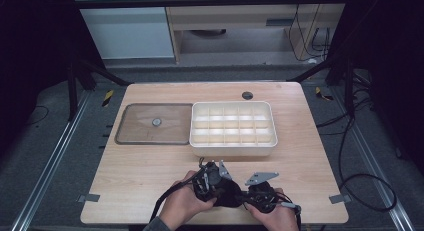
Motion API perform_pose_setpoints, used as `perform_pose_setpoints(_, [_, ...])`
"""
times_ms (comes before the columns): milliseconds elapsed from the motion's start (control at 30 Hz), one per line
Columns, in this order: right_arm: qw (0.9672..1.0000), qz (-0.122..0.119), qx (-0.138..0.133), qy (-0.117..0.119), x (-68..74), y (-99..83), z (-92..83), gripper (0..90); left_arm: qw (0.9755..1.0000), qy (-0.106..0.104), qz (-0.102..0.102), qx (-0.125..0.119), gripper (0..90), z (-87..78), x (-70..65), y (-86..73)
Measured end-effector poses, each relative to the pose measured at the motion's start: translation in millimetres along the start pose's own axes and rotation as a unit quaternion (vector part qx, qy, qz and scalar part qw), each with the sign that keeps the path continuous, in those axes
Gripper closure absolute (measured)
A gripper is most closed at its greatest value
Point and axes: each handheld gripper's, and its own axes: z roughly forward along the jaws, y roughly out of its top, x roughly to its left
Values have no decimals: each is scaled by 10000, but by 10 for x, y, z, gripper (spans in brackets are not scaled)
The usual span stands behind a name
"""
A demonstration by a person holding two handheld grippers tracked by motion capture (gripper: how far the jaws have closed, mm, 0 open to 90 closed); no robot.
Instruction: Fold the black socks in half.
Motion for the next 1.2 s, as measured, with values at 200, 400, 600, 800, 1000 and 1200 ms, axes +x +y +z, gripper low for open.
perform_pose_setpoints(200, [10000,-6,-71,-62,9,0,-44,605,10000,-22,-54,-15,821,42,4,-7])
perform_pose_setpoints(400, [9998,-34,-101,-148,12,-1,-112,541,10000,-46,-3,-50,813,53,-55,16])
perform_pose_setpoints(600, [9998,-14,-64,-183,-1,-10,-122,503,9999,-61,-52,-111,777,80,-72,18])
perform_pose_setpoints(800, [9995,27,-32,-318,-12,-50,-156,460,9994,-54,-96,-313,696,16,-126,20])
perform_pose_setpoints(1000, [9993,-27,-47,-363,-8,-70,-184,456,9991,-13,-98,-418,642,-26,-174,43])
perform_pose_setpoints(1200, [9989,7,-78,-453,-30,-80,-193,425,9986,156,-57,-501,531,-68,-192,58])
